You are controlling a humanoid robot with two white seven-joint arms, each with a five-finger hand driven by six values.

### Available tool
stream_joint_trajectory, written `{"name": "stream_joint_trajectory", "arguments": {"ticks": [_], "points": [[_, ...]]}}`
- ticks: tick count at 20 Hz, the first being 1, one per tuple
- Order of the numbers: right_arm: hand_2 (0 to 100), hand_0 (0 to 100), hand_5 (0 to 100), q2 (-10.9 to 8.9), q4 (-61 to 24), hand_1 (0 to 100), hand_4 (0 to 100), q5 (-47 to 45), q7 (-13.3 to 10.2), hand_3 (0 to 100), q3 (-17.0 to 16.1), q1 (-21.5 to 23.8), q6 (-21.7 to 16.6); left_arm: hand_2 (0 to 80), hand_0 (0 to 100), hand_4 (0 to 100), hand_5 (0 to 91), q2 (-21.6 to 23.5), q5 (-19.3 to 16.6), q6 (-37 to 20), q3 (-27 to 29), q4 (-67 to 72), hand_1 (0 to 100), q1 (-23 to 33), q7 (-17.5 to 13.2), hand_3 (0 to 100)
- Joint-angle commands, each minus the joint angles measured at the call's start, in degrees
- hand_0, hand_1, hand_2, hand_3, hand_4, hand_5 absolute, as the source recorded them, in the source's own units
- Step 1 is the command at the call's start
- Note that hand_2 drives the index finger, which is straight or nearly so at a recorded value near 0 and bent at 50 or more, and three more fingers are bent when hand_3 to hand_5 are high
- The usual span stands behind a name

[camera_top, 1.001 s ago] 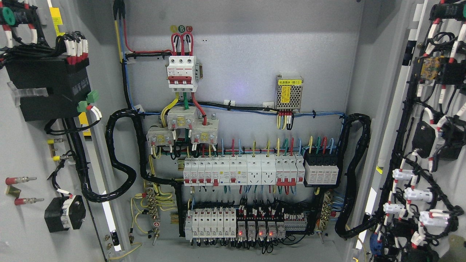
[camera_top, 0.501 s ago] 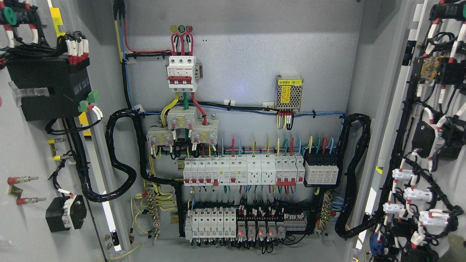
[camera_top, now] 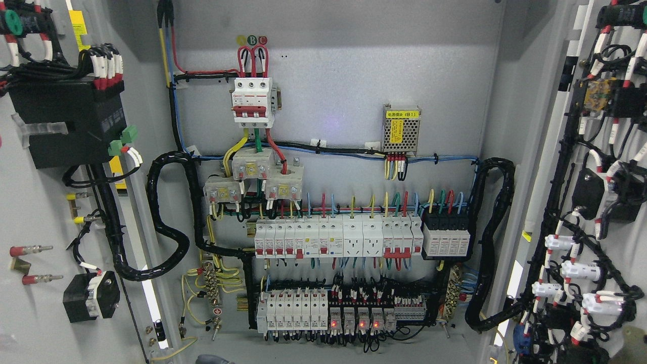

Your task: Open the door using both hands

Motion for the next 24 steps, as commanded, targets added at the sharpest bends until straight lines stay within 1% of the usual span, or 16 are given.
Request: {"name": "stream_joint_trajectory", "arguments": {"ticks": [1,2,3,4,5,6,8,10,12,14,16,17,18,21,24], "points": [[4,0,0,-3.87,-14.34,50,0,6.07,-1.24,0,-7.52,9.20,-0.90,0.0,12,0,0.0,0.98,-0.33,-2.71,0.05,-39.80,56,6.77,-0.28,0],[4,0,0,-5.18,-16.02,50,0,5.90,-2.37,0,-7.78,10.97,-0.90,0.0,12,0,0.0,1.42,-0.33,-2.72,-0.48,-42.00,56,7.21,-0.89,0],[4,0,0,-6.33,-16.99,50,0,5.46,-4.38,0,-8.57,12.11,-0.98,0.0,12,0,0.0,1.86,-0.33,-2.89,-0.83,-43.76,56,7.30,-1.77,0],[4,0,0,-6.60,-17.70,50,0,5.37,-6.06,0,-9.18,13.08,-1.07,0.0,12,0,0.0,2.21,-0.42,-3.41,-0.92,-45.61,56,7.30,-2.99,0],[4,0,0,-6.86,-18.84,50,0,5.37,-6.77,0,-9.28,14.49,-1.07,0.0,12,0,0.0,2.65,-0.42,-4.20,-1.10,-47.80,56,7.57,-4.66,0],[4,0,0,-7.21,-19.98,50,0,5.46,-6.95,0,-9.28,15.63,-1.07,0.0,12,0,0.0,3.09,-0.42,-4.64,-1.19,-49.83,56,7.92,-5.90,0],[4,0,0,-7.83,-22.18,50,0,5.46,-6.95,0,-9.37,18.18,-1.77,0.0,12,0,0.0,3.71,-0.42,-4.74,-1.36,-54.04,56,8.80,-6.70,0],[4,0,0,-9.32,-23.06,50,0,5.63,-6.95,0,-10.33,20.64,-4.31,0.0,12,0,0.0,3.79,-0.42,-4.74,-2.24,-58.09,56,9.15,-6.70,0],[4,0,0,-10.29,-23.07,50,0,5.54,-6.95,0,-12.87,22.31,-6.86,0.0,12,0,0.0,3.80,-0.42,-4.65,-2.50,-62.48,56,9.50,-6.70,0],[4,0,0,-11.52,-23.59,50,0,5.46,-6.78,0,-14.63,25.38,-8.62,0.0,12,0,0.0,3.80,-0.51,-4.65,-2.50,-65.83,56,9.41,-6.70,0],[4,0,0,-12.40,-24.47,50,0,5.54,-6.69,0,-15.69,27.50,-10.20,0.0,12,0,0.0,4.06,-0.51,-4.65,-2.50,-68.82,56,8.63,-6.70,0],[4,0,0,-13.01,-24.74,50,0,5.54,-6.69,0,-15.87,28.99,-11.43,0.0,12,0,0.0,4.23,-0.51,-4.48,-2.50,-69.61,56,8.27,-6.70,0],[4,0,0,-13.89,-25.00,50,0,5.54,-7.04,0,-16.04,30.31,-13.44,0.0,12,0,0.0,4.41,-0.51,-4.47,-2.42,-70.40,56,7.75,-6.70,0],[4,0,0,-14.34,-25.00,50,0,5.72,-7.13,0,-16.40,32.33,-19.60,0.0,12,0,0.0,5.99,-0.51,-4.21,-2.33,-74.09,56,7.22,-6.70,0],[4,0,0,-14.34,-25.26,50,0,5.81,-7.13,0,-16.92,36.11,-22.86,0.0,12,0,0.0,7.13,-0.51,-4.47,-2.07,-77.35,56,7.22,-6.70,0]]}}
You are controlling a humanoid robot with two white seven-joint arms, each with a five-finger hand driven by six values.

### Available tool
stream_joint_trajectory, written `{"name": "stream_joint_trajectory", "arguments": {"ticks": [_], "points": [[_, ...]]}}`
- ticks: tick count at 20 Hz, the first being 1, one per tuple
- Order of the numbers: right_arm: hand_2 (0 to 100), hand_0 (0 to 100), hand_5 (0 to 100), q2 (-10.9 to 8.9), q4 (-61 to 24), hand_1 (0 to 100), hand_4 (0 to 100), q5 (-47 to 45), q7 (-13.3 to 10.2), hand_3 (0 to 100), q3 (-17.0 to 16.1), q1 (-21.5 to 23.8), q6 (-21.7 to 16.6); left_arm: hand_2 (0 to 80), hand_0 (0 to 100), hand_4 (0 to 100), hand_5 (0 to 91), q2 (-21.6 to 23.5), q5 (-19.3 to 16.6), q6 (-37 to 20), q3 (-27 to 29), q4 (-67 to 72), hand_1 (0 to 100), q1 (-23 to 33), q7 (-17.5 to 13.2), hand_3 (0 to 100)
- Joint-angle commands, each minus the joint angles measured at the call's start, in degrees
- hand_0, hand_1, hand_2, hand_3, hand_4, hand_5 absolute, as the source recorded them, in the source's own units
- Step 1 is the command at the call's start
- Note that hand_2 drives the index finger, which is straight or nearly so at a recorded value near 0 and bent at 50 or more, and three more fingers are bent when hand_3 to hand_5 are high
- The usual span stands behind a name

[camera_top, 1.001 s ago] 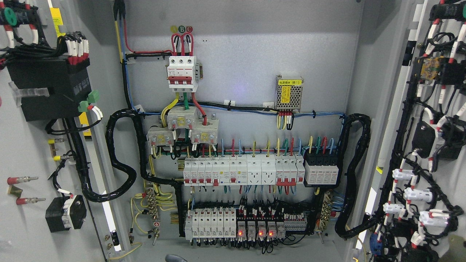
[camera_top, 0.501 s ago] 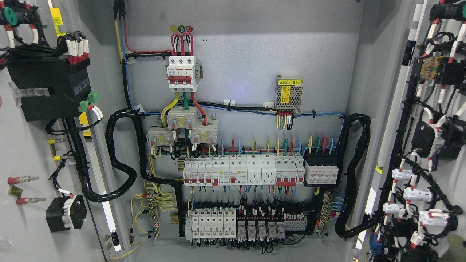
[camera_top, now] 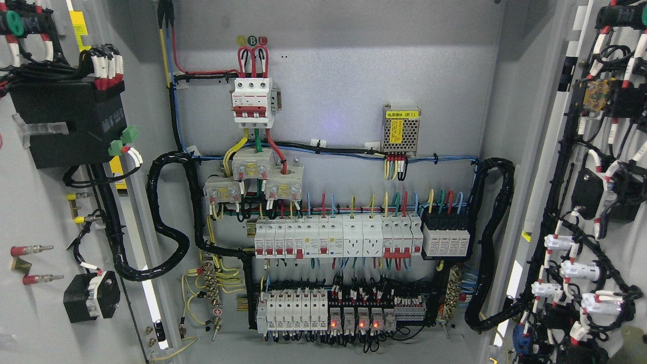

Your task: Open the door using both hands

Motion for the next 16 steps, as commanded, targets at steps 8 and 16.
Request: {"name": "stream_joint_trajectory", "arguments": {"ticks": [8,16], "points": [[4,0,0,-4.67,-9.65,50,0,0.21,-0.06,0,-8.66,11.70,-10.28,0.0,12,0,0.0,3.06,0.06,-3.08,7.12,-19.81,56,-0.42,-0.07,0],[4,0,0,-3.27,-9.83,50,0,0.04,-0.06,0,-10.33,10.38,-20.39,0.0,12,0,0.0,3.15,0.50,-4.04,13.54,-19.72,56,-0.16,-0.15,0]]}}
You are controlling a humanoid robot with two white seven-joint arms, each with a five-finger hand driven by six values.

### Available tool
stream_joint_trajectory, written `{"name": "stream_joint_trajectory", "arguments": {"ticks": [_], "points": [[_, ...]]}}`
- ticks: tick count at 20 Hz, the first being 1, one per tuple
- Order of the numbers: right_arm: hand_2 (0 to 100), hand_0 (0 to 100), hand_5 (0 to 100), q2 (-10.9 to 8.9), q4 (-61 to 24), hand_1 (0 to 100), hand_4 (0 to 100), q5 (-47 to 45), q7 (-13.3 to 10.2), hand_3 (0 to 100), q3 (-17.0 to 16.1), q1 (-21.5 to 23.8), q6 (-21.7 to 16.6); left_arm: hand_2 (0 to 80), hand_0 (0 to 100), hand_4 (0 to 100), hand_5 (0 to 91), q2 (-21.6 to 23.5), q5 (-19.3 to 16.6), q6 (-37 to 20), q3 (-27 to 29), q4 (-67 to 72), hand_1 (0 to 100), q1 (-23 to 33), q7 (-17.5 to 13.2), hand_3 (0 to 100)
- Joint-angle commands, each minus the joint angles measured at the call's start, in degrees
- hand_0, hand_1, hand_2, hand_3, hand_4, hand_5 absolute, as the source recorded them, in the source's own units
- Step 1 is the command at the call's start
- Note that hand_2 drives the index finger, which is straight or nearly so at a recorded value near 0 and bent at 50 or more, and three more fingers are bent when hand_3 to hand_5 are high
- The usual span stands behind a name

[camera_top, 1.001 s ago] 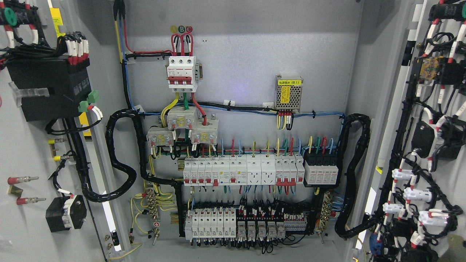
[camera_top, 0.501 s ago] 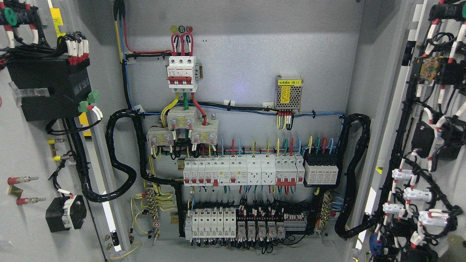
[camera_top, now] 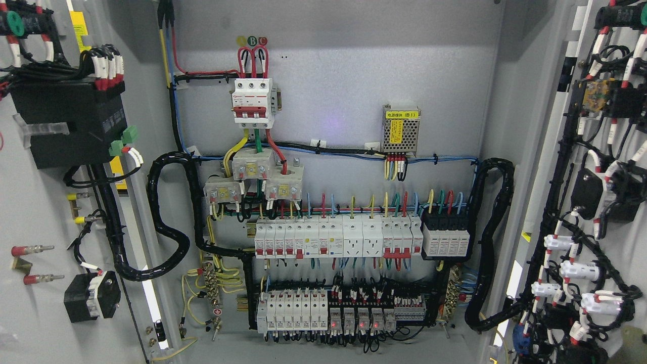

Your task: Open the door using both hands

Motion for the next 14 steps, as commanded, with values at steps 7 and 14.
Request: {"name": "stream_joint_trajectory", "arguments": {"ticks": [7,14], "points": [[4,0,0,1.50,-2.79,50,0,0.27,-0.02,0,-5.60,-0.18,-3.37,0.0,12,0,0.0,0.27,0.37,-4.67,11.89,-4.62,56,5.83,-6.22,0],[4,0,0,1.93,-2.79,50,0,0.18,-0.02,0,-10.61,-3.60,-2.49,0.0,12,0,0.0,-2.54,4.57,-4.33,21.11,-3.74,56,7.33,-6.31,0]]}}
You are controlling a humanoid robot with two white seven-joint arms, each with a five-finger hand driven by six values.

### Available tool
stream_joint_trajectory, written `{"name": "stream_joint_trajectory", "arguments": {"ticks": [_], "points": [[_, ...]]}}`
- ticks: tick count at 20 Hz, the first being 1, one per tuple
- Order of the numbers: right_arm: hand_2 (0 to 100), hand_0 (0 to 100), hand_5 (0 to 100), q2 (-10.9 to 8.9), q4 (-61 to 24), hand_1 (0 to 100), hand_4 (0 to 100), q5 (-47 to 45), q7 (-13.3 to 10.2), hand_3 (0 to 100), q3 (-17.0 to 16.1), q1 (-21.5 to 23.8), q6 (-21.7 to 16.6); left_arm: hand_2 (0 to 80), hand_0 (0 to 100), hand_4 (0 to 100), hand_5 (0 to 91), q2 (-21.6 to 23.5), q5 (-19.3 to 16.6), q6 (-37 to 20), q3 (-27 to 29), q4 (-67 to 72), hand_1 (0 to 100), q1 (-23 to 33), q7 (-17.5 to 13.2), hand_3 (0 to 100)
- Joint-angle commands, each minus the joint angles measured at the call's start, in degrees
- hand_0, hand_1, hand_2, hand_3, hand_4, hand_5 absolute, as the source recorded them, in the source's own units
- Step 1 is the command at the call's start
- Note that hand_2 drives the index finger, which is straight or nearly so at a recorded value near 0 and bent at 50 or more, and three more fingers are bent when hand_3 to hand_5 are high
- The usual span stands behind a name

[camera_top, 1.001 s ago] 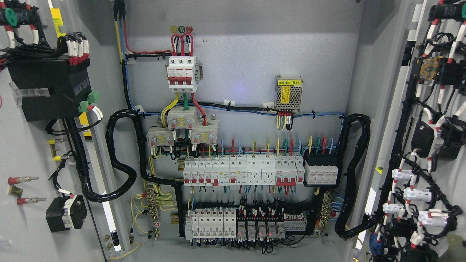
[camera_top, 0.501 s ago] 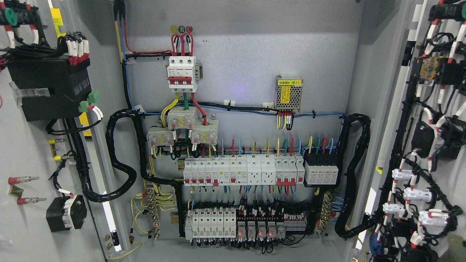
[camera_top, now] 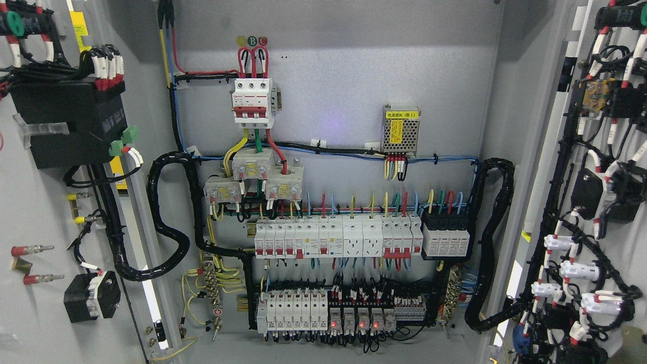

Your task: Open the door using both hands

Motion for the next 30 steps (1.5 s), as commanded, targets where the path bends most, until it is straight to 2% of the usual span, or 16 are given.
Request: {"name": "stream_joint_trajectory", "arguments": {"ticks": [1,6,9,12,15,17,18,24,30], "points": [[4,0,0,1.03,-0.85,50,0,-0.17,-0.08,0,-6.24,-2.27,0.21,0.0,12,0,0.0,-1.77,3.79,0.58,10.87,-0.38,56,1.58,-0.21,0],[4,0,0,1.91,-0.76,50,0,-0.26,-0.17,0,-8.44,-2.27,0.12,0.0,12,0,0.0,-0.99,7.22,4.61,12.01,0.33,56,1.32,-0.29,0],[4,0,0,2.78,-0.76,50,0,-0.43,-0.43,0,-10.81,-2.10,0.12,0.0,12,0,0.0,1.38,12.40,8.05,14.30,1.11,56,0.88,-0.38,0],[4,0,0,3.31,-0.76,50,0,-0.61,-2.27,0,-13.01,-1.66,0.12,0.0,12,0,0.0,3.32,17.33,10.25,17.37,2.69,56,0.18,-0.56,0],[4,0,0,3.75,-0.67,50,0,-4.63,-2.72,0,-13.80,-0.96,0.12,0.0,12,0,0.0,4.81,19.26,10.60,20.36,3.75,56,-0.09,-3.45,0],[4,0,0,3.75,-0.67,50,0,-7.02,-2.72,0,-14.68,-0.69,0.21,0.0,12,0,0.0,6.04,22.15,11.74,22.20,4.98,56,-0.17,-6.78,0],[4,0,0,3.75,-0.59,50,0,-7.20,-2.72,0,-15.38,-0.43,0.21,0.0,12,0,0.0,6.22,23.82,12.79,23.08,5.59,56,-0.44,-7.23,0],[4,0,0,3.75,-0.59,50,0,-8.78,-2.63,0,-18.46,2.64,-0.14,0.0,12,0,0.0,7.98,25.51,14.12,25.73,9.37,56,-1.05,-7.41,0],[4,0,0,3.32,-0.67,50,0,-10.45,-2.46,0,-19.69,3.79,-0.67,0.0,12,0,0.0,13.77,30.87,14.73,28.28,16.67,56,-3.69,-7.85,0]]}}
